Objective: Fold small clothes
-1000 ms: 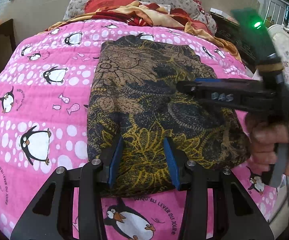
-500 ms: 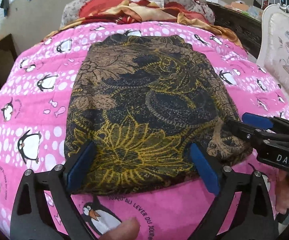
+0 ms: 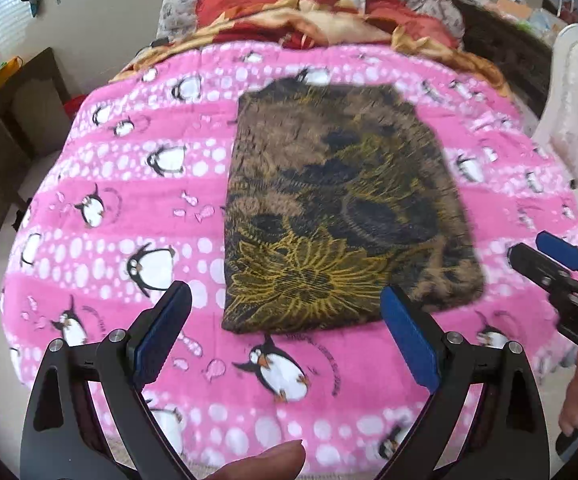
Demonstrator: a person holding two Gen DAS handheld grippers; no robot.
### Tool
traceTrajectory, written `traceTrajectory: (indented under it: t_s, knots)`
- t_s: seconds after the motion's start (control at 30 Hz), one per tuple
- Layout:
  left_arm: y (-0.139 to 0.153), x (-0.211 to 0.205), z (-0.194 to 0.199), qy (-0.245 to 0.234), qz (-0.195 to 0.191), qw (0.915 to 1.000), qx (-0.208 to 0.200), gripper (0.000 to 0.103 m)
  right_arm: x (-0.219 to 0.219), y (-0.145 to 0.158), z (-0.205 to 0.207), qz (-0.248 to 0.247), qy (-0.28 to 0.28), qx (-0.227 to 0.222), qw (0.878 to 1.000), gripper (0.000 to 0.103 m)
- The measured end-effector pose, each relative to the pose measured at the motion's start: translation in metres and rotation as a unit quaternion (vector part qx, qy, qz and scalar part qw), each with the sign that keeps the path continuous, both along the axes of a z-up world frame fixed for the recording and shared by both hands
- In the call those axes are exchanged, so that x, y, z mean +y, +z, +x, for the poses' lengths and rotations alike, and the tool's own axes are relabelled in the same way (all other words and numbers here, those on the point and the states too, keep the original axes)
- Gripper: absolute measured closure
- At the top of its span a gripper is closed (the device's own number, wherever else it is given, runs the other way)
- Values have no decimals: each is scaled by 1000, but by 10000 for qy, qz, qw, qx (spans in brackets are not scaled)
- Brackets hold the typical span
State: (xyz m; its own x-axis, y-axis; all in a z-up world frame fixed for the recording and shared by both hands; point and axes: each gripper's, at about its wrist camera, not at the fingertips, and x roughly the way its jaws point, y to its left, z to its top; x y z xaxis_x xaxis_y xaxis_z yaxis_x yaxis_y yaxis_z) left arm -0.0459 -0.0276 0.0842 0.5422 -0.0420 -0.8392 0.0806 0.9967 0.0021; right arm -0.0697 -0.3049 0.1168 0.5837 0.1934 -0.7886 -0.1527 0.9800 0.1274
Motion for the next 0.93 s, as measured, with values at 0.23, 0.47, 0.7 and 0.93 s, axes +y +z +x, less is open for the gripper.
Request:
traceTrajectory:
  t_s: [0.23,0.47,0.7,0.93]
  knots:
    - [34,-6,-17,-67,-319,9994,-114,7,7,57,-45,-312,244,-460,9982,21]
    - [36,-10,-15,-121,-418,9990,-72,7,-8,54,-48,-181,-50,-258,9995,21]
    - [33,-3,-13,81,-432,9990,-34,7,-5,50,-51,-245,34,-224,9994,21]
    - [29,-4,-16,115,-347,9993,1,7,-3,50,-54,-204,49,-223,9995,21]
